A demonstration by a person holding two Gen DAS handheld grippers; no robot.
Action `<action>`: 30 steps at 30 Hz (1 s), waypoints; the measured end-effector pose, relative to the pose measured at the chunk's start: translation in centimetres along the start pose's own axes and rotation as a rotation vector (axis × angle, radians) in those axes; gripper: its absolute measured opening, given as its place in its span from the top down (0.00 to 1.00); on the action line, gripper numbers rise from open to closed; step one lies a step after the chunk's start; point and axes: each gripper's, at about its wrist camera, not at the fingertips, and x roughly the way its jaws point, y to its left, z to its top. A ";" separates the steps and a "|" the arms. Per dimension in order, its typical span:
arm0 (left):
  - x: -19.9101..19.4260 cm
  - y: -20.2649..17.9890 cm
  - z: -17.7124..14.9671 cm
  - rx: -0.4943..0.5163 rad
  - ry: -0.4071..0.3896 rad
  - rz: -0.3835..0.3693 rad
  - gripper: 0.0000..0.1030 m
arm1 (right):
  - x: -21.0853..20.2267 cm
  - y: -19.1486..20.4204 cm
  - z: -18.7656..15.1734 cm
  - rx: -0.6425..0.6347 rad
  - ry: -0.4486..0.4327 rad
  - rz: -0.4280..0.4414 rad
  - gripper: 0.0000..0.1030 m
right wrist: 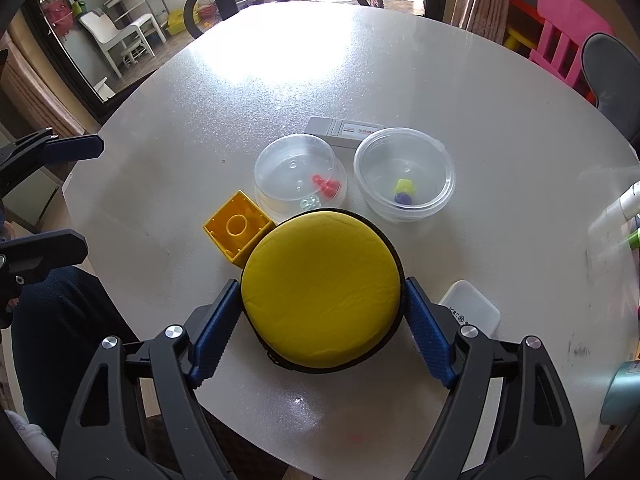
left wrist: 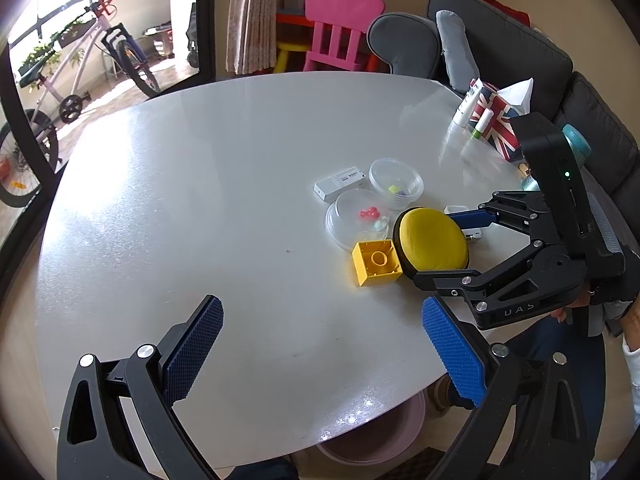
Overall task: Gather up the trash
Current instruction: 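Close the right tool on the yellow round zippered case and lift it, then grasp the yellow toy block with the left tool while the right tool holds the case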
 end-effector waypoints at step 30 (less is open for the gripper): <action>4.6 -3.3 2.1 0.010 0.025 -0.020 0.07 | -6.3 -4.2 -3.0 0.155 -0.140 -0.059 0.23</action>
